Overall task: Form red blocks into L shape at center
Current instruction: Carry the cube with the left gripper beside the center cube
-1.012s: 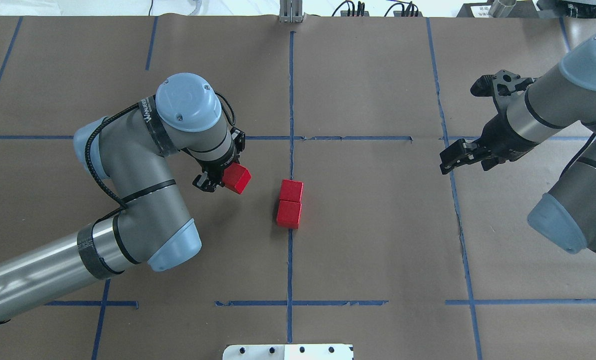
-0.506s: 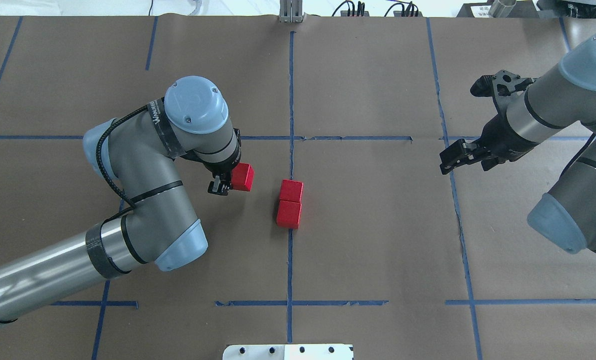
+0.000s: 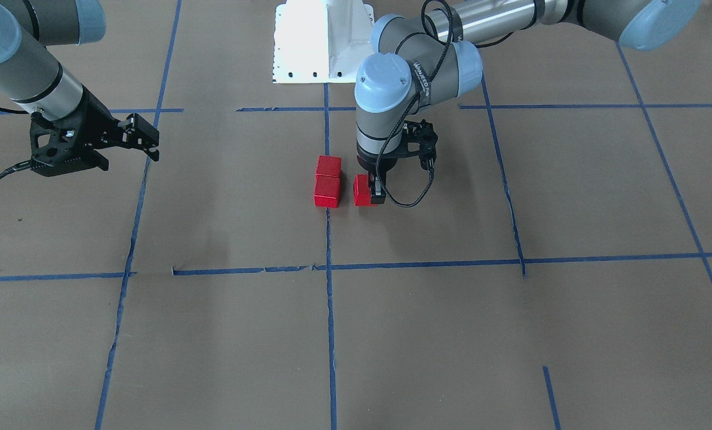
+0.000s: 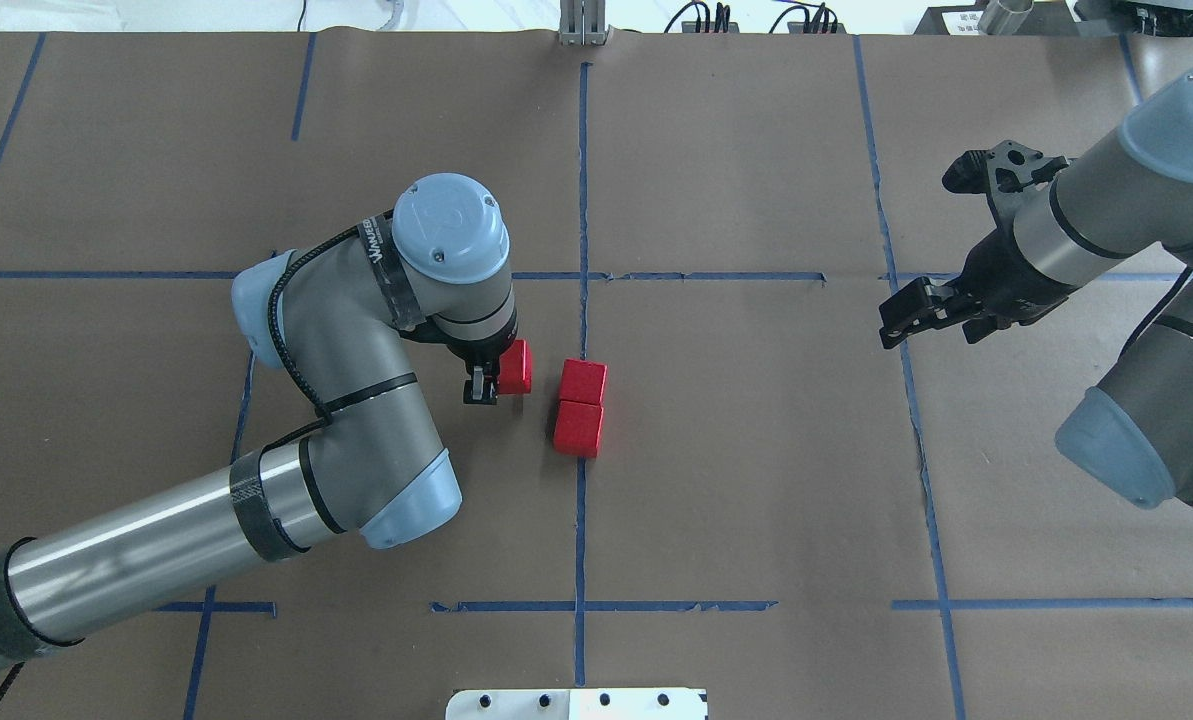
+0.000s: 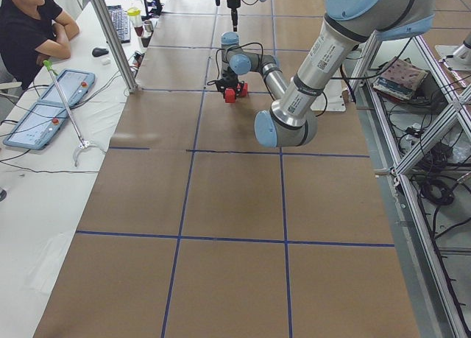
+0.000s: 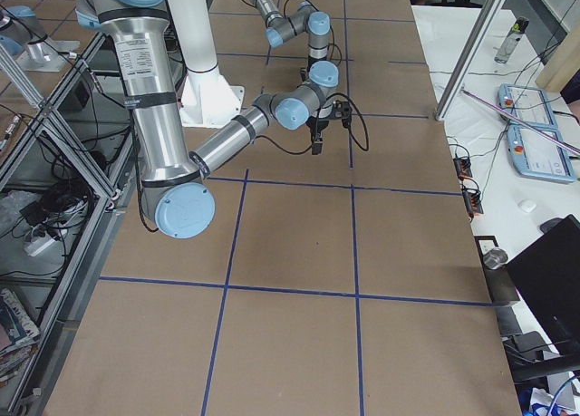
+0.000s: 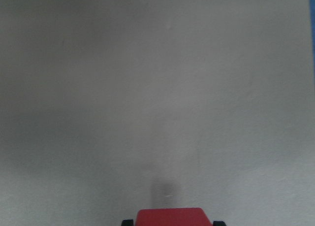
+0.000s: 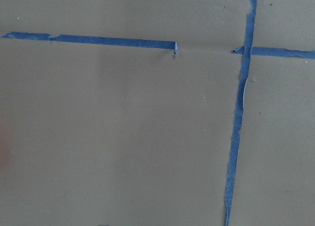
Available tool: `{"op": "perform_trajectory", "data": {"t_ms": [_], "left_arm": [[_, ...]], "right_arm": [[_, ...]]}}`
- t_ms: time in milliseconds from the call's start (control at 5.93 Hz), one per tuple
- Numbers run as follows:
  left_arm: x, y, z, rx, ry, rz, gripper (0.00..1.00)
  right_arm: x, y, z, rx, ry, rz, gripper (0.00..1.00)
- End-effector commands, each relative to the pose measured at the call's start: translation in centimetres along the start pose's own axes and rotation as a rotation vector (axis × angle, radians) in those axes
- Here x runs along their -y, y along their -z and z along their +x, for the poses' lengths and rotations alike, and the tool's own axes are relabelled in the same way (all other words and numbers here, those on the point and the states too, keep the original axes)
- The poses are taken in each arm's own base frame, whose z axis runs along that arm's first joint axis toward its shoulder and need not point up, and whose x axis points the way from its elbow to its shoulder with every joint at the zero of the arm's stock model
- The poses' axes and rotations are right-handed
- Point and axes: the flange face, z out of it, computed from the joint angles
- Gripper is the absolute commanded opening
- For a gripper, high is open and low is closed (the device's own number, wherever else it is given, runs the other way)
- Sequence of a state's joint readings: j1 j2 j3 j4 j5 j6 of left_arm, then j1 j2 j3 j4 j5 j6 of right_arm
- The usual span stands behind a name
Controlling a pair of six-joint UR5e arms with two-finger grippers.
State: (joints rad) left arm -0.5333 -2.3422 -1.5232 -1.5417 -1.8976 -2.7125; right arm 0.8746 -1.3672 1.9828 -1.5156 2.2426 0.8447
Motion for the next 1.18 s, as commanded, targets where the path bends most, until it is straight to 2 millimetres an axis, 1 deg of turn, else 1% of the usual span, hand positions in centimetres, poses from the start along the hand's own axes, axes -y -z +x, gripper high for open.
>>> {"op": "perform_trajectory", "data": {"t_ms": [0,337,1012], "left_arm": [[-1.78,-0.36,0.09,0.007,-0.003,0.004,0.00],[-2.01,-1.04,0.18,0.014,-0.005,0.015,0.00],[-2.60,-1.01,0.20,0.001,-0.018,0.015,0.00]], "right_arm": [[-0.04,0.09,-0.10,0.003,-0.008,0.000,1.00],[-0.04,-0.01,0.03,0.000,-0.010,0.000,1.00],[-0.01,0.03,-0.05,0.001,-0.007,0.000,1.00]]}}
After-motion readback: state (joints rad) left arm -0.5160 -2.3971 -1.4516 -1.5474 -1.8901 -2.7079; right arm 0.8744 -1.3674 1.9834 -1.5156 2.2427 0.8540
